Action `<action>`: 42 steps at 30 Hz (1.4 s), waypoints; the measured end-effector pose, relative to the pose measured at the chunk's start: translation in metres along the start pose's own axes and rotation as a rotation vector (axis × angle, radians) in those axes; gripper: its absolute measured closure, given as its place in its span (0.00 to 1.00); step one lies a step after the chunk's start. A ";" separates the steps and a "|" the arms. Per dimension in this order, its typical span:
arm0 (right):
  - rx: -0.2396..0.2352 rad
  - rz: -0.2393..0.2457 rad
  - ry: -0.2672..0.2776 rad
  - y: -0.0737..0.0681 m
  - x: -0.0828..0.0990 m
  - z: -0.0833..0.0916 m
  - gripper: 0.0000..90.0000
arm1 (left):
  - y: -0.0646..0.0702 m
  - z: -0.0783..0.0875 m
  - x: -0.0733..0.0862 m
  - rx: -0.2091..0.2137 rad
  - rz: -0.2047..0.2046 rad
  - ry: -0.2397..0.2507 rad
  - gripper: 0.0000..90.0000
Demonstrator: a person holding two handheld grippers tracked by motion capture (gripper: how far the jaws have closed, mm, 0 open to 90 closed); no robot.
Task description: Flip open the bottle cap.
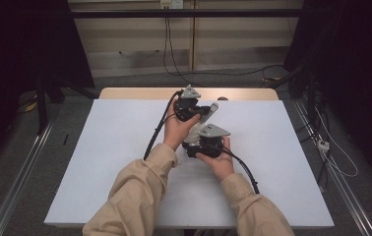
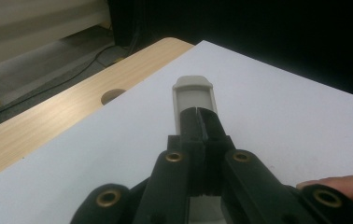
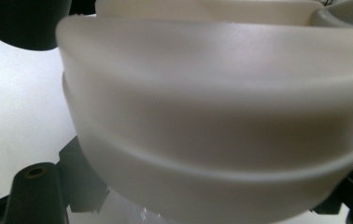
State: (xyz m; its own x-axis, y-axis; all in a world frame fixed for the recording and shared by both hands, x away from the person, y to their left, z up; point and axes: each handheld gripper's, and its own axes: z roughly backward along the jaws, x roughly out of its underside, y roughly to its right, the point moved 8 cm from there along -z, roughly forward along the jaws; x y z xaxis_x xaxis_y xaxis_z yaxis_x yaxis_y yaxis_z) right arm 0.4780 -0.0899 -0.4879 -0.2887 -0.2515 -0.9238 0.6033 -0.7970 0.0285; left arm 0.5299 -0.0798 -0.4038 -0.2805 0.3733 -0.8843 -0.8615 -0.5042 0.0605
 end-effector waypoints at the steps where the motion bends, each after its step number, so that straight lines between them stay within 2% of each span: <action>1: 0.000 0.000 0.001 0.000 0.000 0.000 0.21 | 0.000 0.000 0.000 0.000 0.001 -0.001 1.00; 11: -0.002 -0.008 -0.002 0.000 0.000 0.000 0.21 | 0.000 -0.002 0.002 0.010 0.013 -0.011 1.00; 22: 0.002 -0.007 -0.001 0.000 0.000 0.000 0.20 | 0.001 0.000 0.003 0.010 0.009 -0.016 1.00; 26: 0.002 -0.011 0.001 0.000 0.000 0.001 0.20 | 0.003 -0.001 0.002 0.024 0.012 -0.007 0.95; 31: 0.005 -0.021 0.002 0.000 0.001 0.001 0.19 | 0.002 0.005 -0.001 0.021 0.025 0.013 0.85; 34: 0.010 -0.040 -0.009 0.002 0.003 0.001 0.14 | 0.001 0.014 -0.005 0.021 0.045 0.042 0.76; 40: 0.022 -0.065 -0.035 0.005 0.006 0.005 0.06 | 0.000 0.037 -0.007 0.021 0.077 0.079 0.51; 42: 0.018 -0.071 -0.046 0.005 0.009 0.009 0.06 | 0.001 0.047 -0.004 0.021 0.084 0.081 0.38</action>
State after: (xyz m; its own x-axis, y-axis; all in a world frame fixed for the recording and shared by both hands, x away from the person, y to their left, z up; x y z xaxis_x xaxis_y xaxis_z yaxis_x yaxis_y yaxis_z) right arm 0.4722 -0.1013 -0.4922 -0.3640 -0.2187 -0.9053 0.5667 -0.8234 -0.0290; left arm 0.5103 -0.0451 -0.3789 -0.3173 0.2658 -0.9103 -0.8454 -0.5142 0.1446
